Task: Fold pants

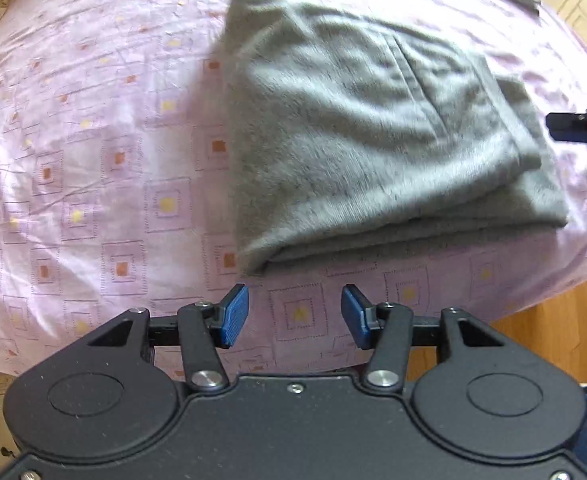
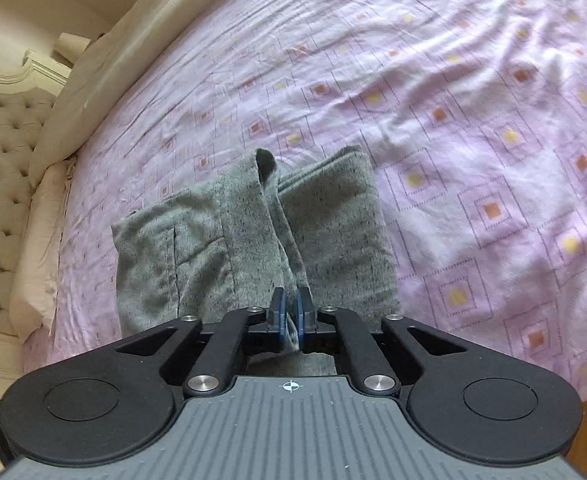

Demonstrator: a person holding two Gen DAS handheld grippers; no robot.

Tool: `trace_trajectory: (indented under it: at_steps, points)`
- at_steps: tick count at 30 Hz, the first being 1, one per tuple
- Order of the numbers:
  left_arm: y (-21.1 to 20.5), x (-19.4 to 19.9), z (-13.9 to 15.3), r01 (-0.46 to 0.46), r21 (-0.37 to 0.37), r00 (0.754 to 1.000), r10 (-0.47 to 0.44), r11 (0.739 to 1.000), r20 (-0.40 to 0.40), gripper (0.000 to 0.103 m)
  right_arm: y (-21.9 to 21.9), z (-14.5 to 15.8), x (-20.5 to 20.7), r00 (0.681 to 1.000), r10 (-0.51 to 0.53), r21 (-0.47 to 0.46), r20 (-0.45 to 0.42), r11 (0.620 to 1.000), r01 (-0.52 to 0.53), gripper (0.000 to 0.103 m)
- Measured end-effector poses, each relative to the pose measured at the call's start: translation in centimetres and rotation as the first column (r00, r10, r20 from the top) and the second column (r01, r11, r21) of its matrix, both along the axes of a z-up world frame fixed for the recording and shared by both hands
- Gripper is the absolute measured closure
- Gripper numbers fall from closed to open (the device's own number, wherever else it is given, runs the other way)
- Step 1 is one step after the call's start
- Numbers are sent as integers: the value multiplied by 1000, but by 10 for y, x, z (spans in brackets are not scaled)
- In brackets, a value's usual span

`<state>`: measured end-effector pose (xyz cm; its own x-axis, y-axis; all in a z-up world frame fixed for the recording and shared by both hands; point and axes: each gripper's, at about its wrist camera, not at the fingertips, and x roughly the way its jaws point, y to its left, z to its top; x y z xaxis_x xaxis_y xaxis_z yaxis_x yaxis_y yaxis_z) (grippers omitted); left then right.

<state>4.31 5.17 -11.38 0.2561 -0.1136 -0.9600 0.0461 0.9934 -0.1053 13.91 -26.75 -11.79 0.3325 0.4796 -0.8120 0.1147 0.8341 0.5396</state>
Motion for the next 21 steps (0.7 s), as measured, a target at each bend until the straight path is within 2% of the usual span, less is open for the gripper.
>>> trace_trajectory:
  at_steps: [2,4,6,10,13,14,15,17,19,21]
  points:
    - [12,1,12,-46,-26,999,46,999,25,45,5,-1,9,999,14,20,33,1000,-15,54]
    - [21,4,21,-100,-15,994,100,995,51,45,9,-8,18,998,40,41,42,998,-42,53]
    - [27,11,28,-151,-5,986,151,989,72,44,10,-15,27,996,80,17,38,997,-81,53]
    - [33,40,26,-239,15,970,238,971,50,44,22,-32,40,990,143,-9,-2,990,-143,53]
    - [34,51,28,-281,50,959,279,958,42,44,30,-36,42,989,145,-3,-7,989,-145,52]
    - [35,52,29,-289,47,957,287,956,43,44,33,-35,42,989,148,18,-12,989,-147,54]
    - [35,54,28,-293,44,956,292,955,42,44,36,-34,42,987,162,42,-22,986,-161,72]
    - [33,57,28,-294,47,956,292,955,38,44,47,-25,41,981,195,16,-15,981,-195,93]
    - [32,59,30,-286,52,958,284,957,45,44,53,-2,37,971,234,12,55,972,-234,95]
    - [30,61,33,-272,55,962,269,961,53,44,51,34,27,966,221,16,134,974,-225,95]
